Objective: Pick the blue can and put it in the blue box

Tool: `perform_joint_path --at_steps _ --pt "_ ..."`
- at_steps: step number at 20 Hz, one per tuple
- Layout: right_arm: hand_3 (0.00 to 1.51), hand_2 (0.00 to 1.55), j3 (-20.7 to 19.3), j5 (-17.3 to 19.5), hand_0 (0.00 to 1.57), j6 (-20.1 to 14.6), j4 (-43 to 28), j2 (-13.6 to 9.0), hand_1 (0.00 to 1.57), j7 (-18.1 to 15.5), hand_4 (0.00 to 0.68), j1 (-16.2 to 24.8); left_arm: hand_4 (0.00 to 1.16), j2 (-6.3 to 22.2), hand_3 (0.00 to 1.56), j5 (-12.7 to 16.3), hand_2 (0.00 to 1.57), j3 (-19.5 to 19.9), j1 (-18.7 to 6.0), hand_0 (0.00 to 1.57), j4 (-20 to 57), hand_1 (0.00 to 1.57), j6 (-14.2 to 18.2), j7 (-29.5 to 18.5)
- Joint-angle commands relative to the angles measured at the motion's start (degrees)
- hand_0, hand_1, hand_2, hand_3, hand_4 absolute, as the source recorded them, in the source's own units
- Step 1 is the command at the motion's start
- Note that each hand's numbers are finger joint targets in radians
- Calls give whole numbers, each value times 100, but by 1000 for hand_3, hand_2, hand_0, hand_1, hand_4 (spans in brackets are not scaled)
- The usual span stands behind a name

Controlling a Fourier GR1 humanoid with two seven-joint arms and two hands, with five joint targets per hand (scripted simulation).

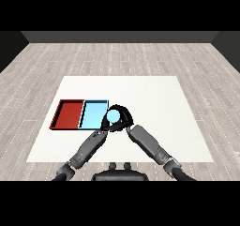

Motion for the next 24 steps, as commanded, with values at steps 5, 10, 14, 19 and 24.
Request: perform_joint_path --at_steps 5,10,14,19,24 --pt "0 0 -194 184 0 132 -217 140 0 342 0 196 1097 -147 1448 133 1516 109 -66 1571 127 1571 -149 -65" --pt "0 0 -436 150 0 410 357 142 0 -12 0 -24 1138 -149 1477 -161 1546 482 -119 1571 97 1571 -385 95" --pt "0 0 -507 99 0 208 -125 142 0 468 0 1 1137 -150 1498 -298 1571 326 2 1571 45 1571 -215 81" --pt "0 0 -791 426 0 487 -1088 26 0 666 0 700 1133 -150 1510 -157 1571 337 -131 1571 559 1571 -236 -379" --pt "0 0 -977 577 0 661 -1474 77 0 877 0 1112 1128 -21 1503 -758 1571 424 580 1571 -328 1571 -194 -94"
